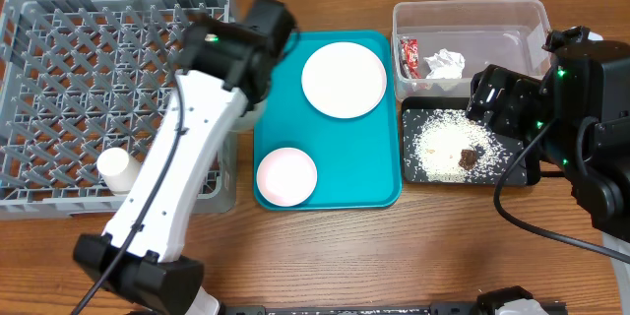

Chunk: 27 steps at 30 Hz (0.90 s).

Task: Sort waste into correct bins and load items into the dishwasher
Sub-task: 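Place the pale green bowl upside down in the dish rack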

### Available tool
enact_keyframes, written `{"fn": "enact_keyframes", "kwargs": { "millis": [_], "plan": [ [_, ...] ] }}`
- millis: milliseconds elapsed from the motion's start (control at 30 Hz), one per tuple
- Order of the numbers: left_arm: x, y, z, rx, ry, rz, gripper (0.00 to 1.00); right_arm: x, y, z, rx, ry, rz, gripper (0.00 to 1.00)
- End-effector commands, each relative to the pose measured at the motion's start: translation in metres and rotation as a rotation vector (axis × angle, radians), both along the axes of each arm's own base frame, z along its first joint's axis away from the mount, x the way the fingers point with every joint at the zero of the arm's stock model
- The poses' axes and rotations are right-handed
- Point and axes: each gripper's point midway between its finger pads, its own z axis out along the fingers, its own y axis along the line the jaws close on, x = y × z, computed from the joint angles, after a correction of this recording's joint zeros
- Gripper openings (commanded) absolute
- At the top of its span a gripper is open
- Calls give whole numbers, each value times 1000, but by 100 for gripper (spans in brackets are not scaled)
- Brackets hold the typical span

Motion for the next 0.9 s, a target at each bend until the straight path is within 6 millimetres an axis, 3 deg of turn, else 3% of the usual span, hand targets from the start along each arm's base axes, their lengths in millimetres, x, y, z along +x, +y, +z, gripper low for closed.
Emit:
{"fn": "enact_keyframes", "kwargs": {
  "millis": [0,267,633,867],
  "plan": [
    [6,49,31,210,-151,157,4,0,-1,2,-3,-9,-1,100],
    [13,104,29,417,-130,267,4,2,0,4,-1,-19,-1,100],
    [26,141,12,422,-156,393,4,3,0,4,0,-22,-1,100],
    [57,157,-22,476,-55,350,4,3,0,5,1,-26,-1,100]
  ]
}}
